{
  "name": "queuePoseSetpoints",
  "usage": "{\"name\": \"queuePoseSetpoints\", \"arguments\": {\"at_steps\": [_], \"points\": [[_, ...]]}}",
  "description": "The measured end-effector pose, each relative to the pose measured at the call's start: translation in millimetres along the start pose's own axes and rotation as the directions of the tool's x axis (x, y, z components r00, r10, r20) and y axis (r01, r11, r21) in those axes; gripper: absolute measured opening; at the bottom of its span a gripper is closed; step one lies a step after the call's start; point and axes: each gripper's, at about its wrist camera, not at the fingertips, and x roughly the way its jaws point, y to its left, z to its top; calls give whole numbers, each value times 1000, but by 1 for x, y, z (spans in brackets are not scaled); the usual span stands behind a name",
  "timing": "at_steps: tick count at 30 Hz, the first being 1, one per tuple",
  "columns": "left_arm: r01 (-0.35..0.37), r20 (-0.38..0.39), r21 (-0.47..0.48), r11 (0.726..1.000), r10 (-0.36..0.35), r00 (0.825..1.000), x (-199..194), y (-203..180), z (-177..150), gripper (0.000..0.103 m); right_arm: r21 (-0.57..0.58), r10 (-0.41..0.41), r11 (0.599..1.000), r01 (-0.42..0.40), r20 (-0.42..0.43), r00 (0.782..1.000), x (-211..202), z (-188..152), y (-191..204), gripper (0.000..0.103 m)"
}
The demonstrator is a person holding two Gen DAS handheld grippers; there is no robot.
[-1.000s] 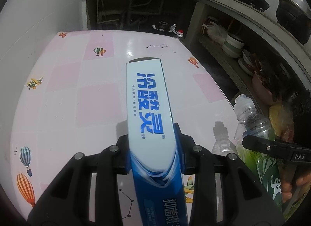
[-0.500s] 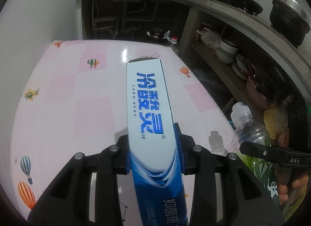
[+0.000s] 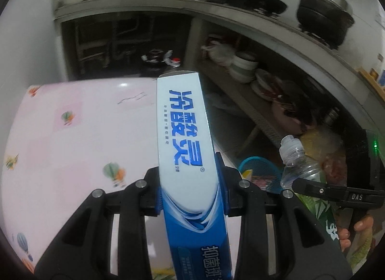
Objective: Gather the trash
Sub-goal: 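Carry the toothpaste box and bottle over the blue wastebasket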
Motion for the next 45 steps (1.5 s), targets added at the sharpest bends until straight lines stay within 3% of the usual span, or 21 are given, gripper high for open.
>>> {"name": "queuePoseSetpoints", "arguments": {"at_steps": [4,8,14,17,20,25,28,34,39,45], "points": [[65,-14,36,997,-65,998,16,-28,15,33,52,-47,998,45,49,998,-22,1,-26,70],[142,-54,57,988,-139,989,39,-57,29,33,153,-145,980,128,103,984,-58,-5,-73,70],[309,-186,20,951,-301,935,103,-111,48,33,343,-300,905,249,102,949,-96,-30,-151,70],[383,-295,-23,924,-372,880,151,-142,48,33,440,-343,854,278,74,936,-103,-48,-191,70],[400,-404,-76,913,-395,825,202,-169,41,33,506,-331,823,259,57,942,-96,-58,-215,70],[384,-562,-121,915,-382,733,284,-209,19,33,595,-274,780,195,45,961,-63,-59,-260,70],[358,-636,-113,927,-344,691,331,-230,3,33,631,-262,754,181,36,964,-37,-53,-286,70],[305,-709,-72,950,-264,654,402,-252,-23,33,624,-332,736,261,-2,943,13,-21,-332,71],[269,-724,-24,963,-202,660,434,-258,-30,33,577,-446,721,384,-38,894,50,3,-369,71],[260,-735,-8,966,-182,654,457,-260,-42,33,550,-562,671,497,-61,825,63,-4,-377,72]]}}
